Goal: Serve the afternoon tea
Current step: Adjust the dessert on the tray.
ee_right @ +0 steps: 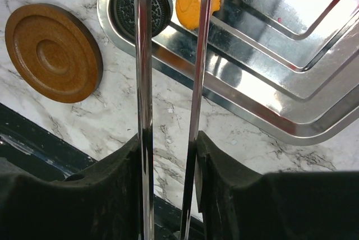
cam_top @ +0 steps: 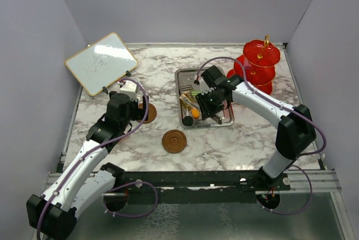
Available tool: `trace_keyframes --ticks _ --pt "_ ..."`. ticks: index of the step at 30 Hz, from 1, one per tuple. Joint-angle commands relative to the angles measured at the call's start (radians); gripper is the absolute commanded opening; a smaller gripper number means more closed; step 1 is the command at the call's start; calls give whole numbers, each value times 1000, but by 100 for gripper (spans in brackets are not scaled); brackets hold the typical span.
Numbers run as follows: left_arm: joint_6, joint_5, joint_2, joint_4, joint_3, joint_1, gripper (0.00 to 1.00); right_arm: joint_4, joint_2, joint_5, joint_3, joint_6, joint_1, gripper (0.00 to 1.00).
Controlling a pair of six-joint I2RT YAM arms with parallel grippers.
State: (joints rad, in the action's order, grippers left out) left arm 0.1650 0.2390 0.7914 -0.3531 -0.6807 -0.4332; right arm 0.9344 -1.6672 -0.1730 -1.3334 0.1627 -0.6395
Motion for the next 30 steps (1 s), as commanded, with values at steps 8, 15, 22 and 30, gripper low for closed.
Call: trace_keyframes --ticks 8,15,22,30 --pt "-5 3 0 3 -36 6 99 61 -19 105 -108 -29 2 37" --pt "-5 2 3 4 -36 6 99 84 -24 90 -119 -51 0 39" --pt "-5 0 5 3 -36 5 99 87 -31 73 -114 -64 1 40" --pt "-6 2 3 4 -36 6 99 85 -48 68 -110 -69 0 35"
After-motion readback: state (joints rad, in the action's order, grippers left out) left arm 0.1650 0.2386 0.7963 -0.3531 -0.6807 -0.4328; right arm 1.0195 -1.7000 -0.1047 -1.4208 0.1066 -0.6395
